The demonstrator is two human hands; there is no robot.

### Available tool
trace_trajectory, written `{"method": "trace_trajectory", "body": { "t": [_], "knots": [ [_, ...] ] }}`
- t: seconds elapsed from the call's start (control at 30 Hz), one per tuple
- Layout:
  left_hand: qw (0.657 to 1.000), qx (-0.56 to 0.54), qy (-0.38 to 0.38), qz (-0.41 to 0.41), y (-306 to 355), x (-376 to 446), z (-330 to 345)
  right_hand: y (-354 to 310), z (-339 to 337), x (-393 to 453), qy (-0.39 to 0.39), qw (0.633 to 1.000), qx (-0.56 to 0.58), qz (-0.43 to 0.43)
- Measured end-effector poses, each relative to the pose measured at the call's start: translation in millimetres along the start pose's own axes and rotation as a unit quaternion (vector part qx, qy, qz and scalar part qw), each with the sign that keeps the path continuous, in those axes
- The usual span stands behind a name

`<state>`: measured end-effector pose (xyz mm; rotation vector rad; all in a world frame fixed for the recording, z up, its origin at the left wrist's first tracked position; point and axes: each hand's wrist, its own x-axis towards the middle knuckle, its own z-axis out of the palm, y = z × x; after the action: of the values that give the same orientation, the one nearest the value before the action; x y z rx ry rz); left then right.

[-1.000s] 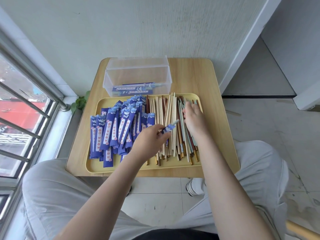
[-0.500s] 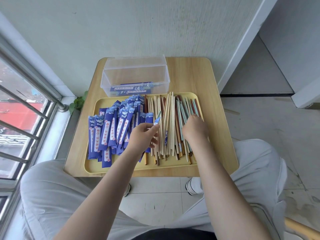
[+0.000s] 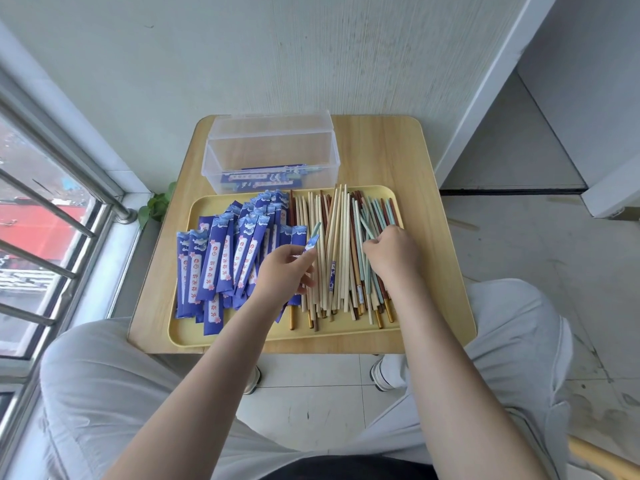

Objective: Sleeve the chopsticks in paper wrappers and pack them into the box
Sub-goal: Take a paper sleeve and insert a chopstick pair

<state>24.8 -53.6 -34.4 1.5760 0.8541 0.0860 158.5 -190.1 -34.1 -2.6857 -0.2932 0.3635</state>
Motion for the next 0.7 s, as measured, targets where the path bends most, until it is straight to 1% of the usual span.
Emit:
{"method": "trace_trajectory", "body": {
  "t": [0.07, 0.13, 0.2, 0.27, 0.33, 0.4, 0.47, 0.5, 0.53, 0.57, 0.7],
  "knots": [
    [1.0, 0.006, 0.003, 0.004, 0, 0, 0, 1, -1, 3, 0.018, 1.0, 0.004, -0.003],
    [1.0, 0.016, 0.013, 0.012, -1, 1, -1, 1, -5, 2, 0.054, 0.998, 0.019, -0.014],
    [0.998, 0.04, 0.03, 0.031, -2, 3, -2, -1, -12, -1, 0.095, 0.992, 0.069, -0.042],
    [0.994, 0.083, 0.046, 0.059, -3, 4, -3, -5, -21, -4, 0.138, 0.976, 0.151, -0.076],
    [0.987, 0.124, 0.06, 0.085, -4, 4, -5, -12, -31, -7, 0.171, 0.939, 0.284, -0.086],
    [0.981, 0.146, 0.073, 0.102, -5, 3, -5, -20, -42, -8, 0.184, 0.889, 0.414, -0.07],
    [0.977, 0.157, 0.082, 0.118, -6, 2, -7, -27, -54, -9, 0.174, 0.841, 0.51, -0.055],
    [0.975, 0.164, 0.084, 0.128, -5, 1, -7, -28, -58, -9, 0.162, 0.821, 0.546, -0.05],
    [0.972, 0.17, 0.083, 0.141, -5, 0, -7, -30, -61, -9, 0.149, 0.809, 0.566, -0.048],
    [0.969, 0.176, 0.08, 0.153, -4, 0, -7, -30, -61, -8, 0.137, 0.808, 0.571, -0.046],
    [0.964, 0.18, 0.067, 0.187, -2, -4, -6, -27, -51, -8, 0.117, 0.834, 0.538, -0.032]
  ]
}}
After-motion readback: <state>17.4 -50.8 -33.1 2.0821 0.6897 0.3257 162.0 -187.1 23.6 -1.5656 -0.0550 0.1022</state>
